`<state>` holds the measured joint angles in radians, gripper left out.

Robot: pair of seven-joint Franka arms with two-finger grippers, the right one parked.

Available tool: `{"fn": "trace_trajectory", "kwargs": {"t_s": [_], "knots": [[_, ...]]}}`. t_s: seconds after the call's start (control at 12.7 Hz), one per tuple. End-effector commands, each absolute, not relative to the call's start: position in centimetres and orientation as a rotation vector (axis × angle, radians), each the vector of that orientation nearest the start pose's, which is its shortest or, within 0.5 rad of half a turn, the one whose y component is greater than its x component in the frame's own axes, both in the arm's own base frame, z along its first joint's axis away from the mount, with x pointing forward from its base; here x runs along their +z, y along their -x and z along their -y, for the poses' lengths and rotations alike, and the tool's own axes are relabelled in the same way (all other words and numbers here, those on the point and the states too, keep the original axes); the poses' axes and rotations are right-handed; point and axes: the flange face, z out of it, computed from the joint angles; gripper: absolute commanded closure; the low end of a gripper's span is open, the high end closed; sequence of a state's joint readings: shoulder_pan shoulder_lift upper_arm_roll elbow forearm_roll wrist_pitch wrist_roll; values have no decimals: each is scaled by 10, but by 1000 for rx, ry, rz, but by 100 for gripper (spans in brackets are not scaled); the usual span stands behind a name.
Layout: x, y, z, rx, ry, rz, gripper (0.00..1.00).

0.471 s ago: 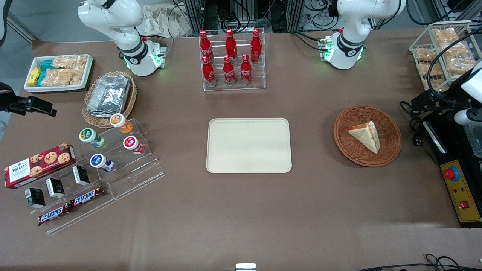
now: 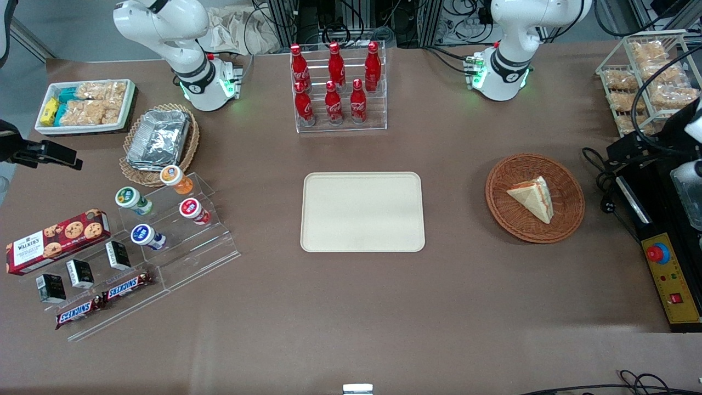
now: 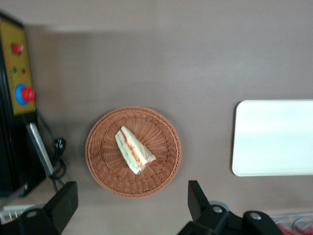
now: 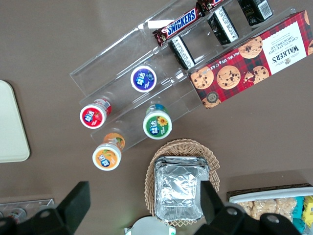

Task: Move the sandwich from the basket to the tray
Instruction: 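Move the left gripper over the wrapped sandwich in the wicker basket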

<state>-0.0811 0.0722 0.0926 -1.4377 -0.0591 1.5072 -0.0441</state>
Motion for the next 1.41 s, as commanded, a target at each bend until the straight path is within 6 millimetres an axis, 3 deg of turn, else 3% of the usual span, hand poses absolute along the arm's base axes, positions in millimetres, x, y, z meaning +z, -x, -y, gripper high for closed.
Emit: {"fn": "trace_trajectory", "kwargs": {"t_s": [0.0,0.31,0.47,0.63,0.94,1.34], "knots": [[638,-560,-12,60,3151,487,0],[600,-530,-33,76,3079,795,0],[566,-506,-32,14,3035,988,0],[535,-495,-25,35,2988,1117,0],[480,-486,-15,52,2909,1289,0],[413,-497,-8,71,2805,1470,0]]}}
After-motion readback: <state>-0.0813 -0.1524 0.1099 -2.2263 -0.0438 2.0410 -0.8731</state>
